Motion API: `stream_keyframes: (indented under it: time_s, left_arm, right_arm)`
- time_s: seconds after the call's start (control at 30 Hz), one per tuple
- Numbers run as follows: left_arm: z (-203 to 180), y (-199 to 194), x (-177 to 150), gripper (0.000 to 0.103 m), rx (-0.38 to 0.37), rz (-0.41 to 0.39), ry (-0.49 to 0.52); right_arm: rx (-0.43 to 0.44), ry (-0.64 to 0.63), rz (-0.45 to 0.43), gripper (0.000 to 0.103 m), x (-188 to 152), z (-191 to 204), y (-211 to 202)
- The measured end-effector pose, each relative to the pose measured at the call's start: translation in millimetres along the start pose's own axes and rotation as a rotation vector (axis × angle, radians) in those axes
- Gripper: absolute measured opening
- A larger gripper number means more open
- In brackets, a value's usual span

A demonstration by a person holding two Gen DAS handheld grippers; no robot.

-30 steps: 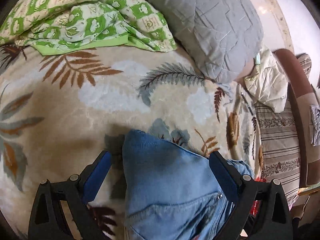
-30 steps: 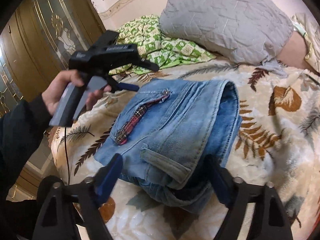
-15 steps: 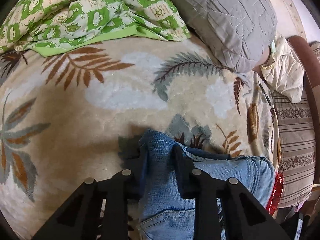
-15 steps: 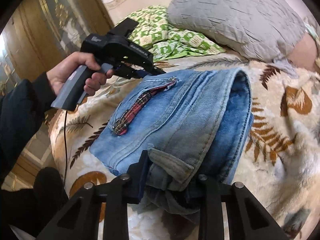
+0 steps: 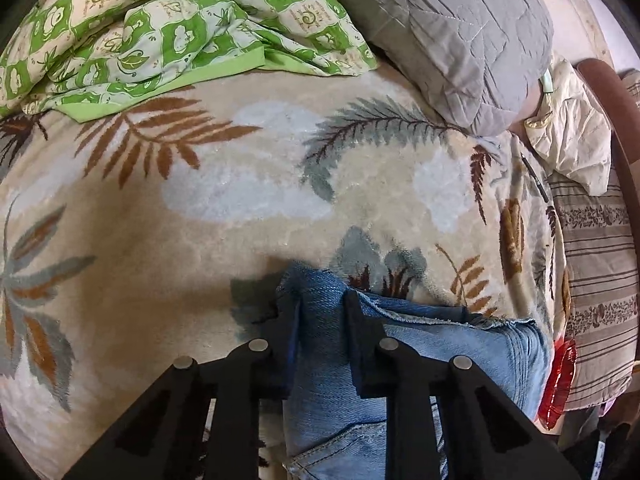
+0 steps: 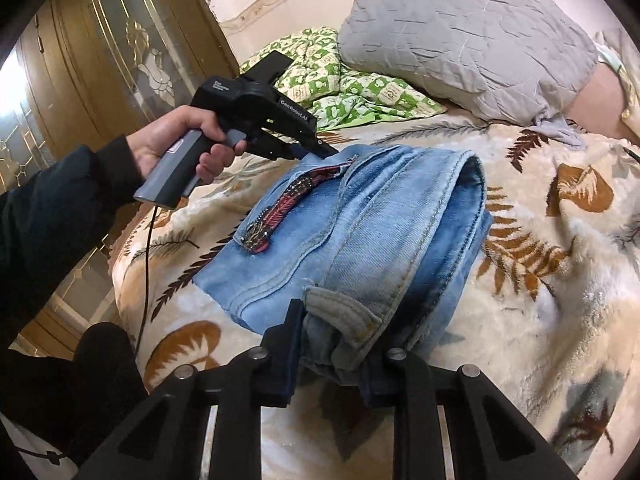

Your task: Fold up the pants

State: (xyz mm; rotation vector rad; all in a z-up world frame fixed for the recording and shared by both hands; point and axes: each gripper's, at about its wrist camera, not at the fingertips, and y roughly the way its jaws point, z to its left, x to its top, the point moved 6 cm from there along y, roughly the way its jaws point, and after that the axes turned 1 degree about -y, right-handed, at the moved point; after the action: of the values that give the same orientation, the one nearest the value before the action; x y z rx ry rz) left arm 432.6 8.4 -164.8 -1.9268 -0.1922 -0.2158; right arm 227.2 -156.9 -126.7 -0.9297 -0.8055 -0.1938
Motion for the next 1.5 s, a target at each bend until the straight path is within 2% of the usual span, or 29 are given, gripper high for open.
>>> stream_keyframes:
  time_s: [0.07,0.17,0.2,0.23,0.3,0.43,0.5,0.6,0.7,0.8,0.87,1.17,1.2,1.27,1.33,1.37,1.4,1.47,1.5]
  left_arm:
    - [-2,-1,-1,0.023,0.024,-0.012,0.037]
    - [-5,-13,-4,0.034,0.06,-0.059,0.053]
    - [-6,-16,-5,0.052,0.054,-0.067,0.055]
    - [-8,-22,-8,0.079,0.047,-0.08,0.062]
    - [-9,-36,-17,0.099,0.038,-0.12,0.077]
    - [-12,-63,-48,0.099,0.01,-0.153,0.142]
    - [-18,-76,-68,0.099,-0.002,-0.178,0.21]
    - [-33,-91,-111,0.099,0.023,-0.242,0.425]
    - [-47,-91,-169,0.099,0.11,-0.28,0.74]
    - [-52,-84,-210,0.099,0.144,-0.258,0.902]
    - [-54,-81,-222,0.099,0.172,-0.274,0.939]
    - [-63,-58,-235,0.099,0.327,-0.331,1.123]
    - [-63,-56,-233,0.097,0.334,-0.333,1.127]
    - [-63,-51,-230,0.083,0.318,-0.31,1.135]
    - [-63,-43,-229,0.059,0.284,-0.263,1.135]
    - [-64,-41,-231,0.057,0.287,-0.259,1.145]
    - [-64,-40,-232,0.053,0.298,-0.266,1.159]
    - [-62,-38,-232,0.034,0.333,-0.266,1.169]
    - [-60,-37,-231,0.033,0.327,-0.257,1.163]
  right_arm:
    - [-0.001,0.0,0.003,0.025,2,1,0]
    - [0.011,-0.001,0.015,0.043,6,3,-1]
    - [0.005,-0.006,0.014,0.07,7,5,-4]
    - [-0.001,-0.006,0.001,0.086,8,5,-9]
    - [-0.013,-0.009,-0.028,0.087,9,5,-20]
    - [-0.08,-0.04,-0.004,0.087,3,0,-30]
    - [-0.113,-0.08,0.01,0.087,-2,-1,-33]
    - [-0.14,-0.168,0.022,0.087,-7,7,-34]
    - [-0.161,-0.266,0.061,0.087,-14,16,-29]
    - [-0.164,-0.309,0.088,0.087,-16,20,-21]
    - [-0.172,-0.312,0.103,0.087,-15,18,-15]
    - [-0.234,-0.382,0.184,0.087,-4,15,9]
    - [-0.239,-0.39,0.192,0.087,-3,15,12]
    - [-0.265,-0.401,0.206,0.082,-2,13,17]
    - [-0.265,-0.397,0.208,0.072,-1,11,19]
    - [-0.259,-0.39,0.203,0.069,1,11,18]
    - [-0.252,-0.389,0.2,0.06,2,11,18]
    - [-0.224,-0.389,0.203,0.037,3,14,18]
    - [-0.209,-0.396,0.221,0.026,1,17,21]
